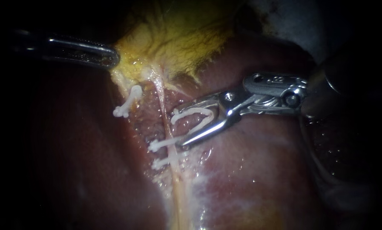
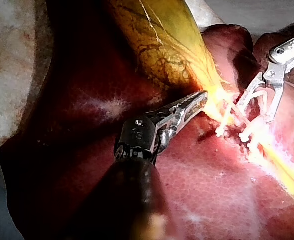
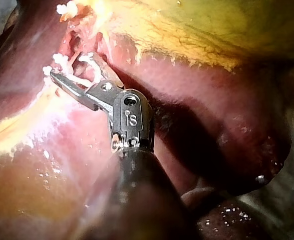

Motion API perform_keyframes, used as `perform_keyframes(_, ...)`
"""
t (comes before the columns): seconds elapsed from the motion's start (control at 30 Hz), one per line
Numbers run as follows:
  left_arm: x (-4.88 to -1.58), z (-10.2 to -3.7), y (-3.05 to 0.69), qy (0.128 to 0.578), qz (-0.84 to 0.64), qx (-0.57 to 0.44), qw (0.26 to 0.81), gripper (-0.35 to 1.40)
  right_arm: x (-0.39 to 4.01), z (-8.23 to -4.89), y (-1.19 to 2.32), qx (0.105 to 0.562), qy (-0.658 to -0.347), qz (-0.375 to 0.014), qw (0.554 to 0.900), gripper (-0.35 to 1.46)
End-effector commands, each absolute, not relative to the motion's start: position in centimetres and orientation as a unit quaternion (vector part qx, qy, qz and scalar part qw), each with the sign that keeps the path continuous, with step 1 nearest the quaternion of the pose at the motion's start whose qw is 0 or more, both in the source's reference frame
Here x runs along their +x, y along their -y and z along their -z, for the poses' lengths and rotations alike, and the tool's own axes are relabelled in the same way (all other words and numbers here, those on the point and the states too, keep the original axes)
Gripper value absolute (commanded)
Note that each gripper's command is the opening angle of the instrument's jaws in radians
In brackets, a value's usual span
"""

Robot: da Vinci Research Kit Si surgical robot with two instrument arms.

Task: Clipping third clip right tube

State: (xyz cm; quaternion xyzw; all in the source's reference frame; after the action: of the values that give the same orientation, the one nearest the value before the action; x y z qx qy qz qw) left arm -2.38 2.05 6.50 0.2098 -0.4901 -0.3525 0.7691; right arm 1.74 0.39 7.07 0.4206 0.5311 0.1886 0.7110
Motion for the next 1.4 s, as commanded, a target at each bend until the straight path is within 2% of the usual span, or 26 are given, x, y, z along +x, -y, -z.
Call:
perform_keyframes(0.03,-2.38,-6.50,-2.05,0.490,0.352,0.211,0.769,-0.35,1.74,-7.10,-0.40,0.420,-0.532,-0.188,0.711,0.53)
perform_keyframes(0.2,-2.39,-6.49,-2.05,0.490,0.352,0.211,0.769,-0.35,1.77,-7.19,-0.45,0.424,-0.536,-0.196,0.703,0.53)
perform_keyframes(0.57,-2.39,-6.50,-2.04,0.490,0.352,0.212,0.769,-0.35,1.92,-7.26,-0.52,0.446,-0.564,-0.231,0.655,0.53)
perform_keyframes(0.9,-2.40,-6.50,-2.04,0.490,0.352,0.211,0.769,-0.35,2.02,-7.28,-0.45,0.497,-0.592,-0.248,0.584,0.53)
perform_keyframes(1.2,-2.40,-6.50,-2.04,0.490,0.352,0.211,0.769,-0.35,2.11,-7.19,-0.36,0.500,-0.589,-0.270,0.575,0.53)
perform_keyframes(1.4,-2.40,-6.50,-2.04,0.490,0.352,0.211,0.769,-0.35,2.17,-7.15,-0.33,0.508,-0.580,-0.283,0.570,0.46)
